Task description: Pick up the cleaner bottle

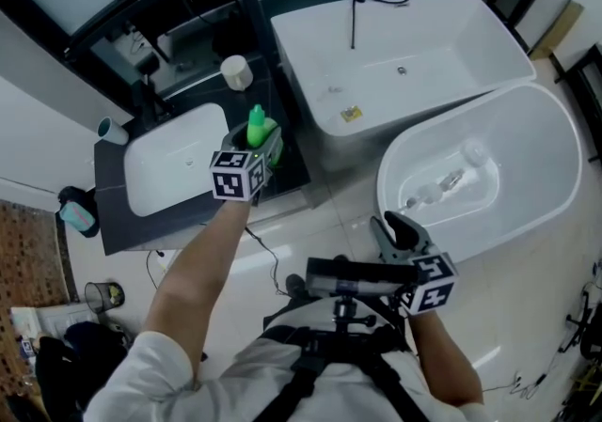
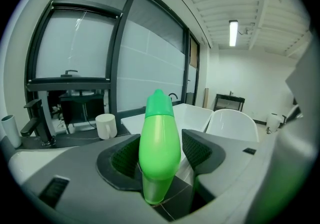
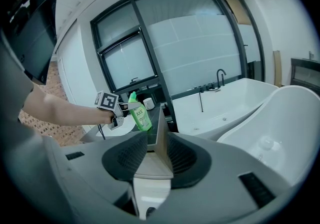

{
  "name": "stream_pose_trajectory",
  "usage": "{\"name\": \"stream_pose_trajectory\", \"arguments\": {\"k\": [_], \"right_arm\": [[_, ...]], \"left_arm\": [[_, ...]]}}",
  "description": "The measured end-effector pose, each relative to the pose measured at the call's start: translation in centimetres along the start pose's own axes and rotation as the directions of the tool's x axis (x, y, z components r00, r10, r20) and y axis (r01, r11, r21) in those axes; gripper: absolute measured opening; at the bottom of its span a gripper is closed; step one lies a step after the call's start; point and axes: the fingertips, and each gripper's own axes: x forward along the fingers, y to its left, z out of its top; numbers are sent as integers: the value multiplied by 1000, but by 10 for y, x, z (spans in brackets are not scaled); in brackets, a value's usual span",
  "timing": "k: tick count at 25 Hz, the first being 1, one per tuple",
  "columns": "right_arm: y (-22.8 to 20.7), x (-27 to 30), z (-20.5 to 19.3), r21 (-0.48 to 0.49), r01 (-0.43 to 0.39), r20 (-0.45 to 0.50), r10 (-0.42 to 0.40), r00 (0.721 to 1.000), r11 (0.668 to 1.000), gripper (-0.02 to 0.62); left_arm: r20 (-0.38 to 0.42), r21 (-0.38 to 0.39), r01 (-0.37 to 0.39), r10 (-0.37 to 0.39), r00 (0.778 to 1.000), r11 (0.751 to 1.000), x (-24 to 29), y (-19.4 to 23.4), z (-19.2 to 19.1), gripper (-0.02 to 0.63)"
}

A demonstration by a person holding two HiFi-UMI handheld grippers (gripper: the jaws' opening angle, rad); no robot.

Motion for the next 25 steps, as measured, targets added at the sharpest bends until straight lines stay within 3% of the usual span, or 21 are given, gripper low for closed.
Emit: {"name": "stream_pose_trajectory", "arguments": {"k": [12,25], "right_arm": [[-11,-6,-2,-4,12,-16,-12,1000,1000,130],[-24,-6,-9,6,26,-40,-26,999,1000,130]], "left_arm": [[-70,41,-50,53,996,998,19,3,-24,261],[-37,57,-103,105,994,993,30,7,-22,225]]}}
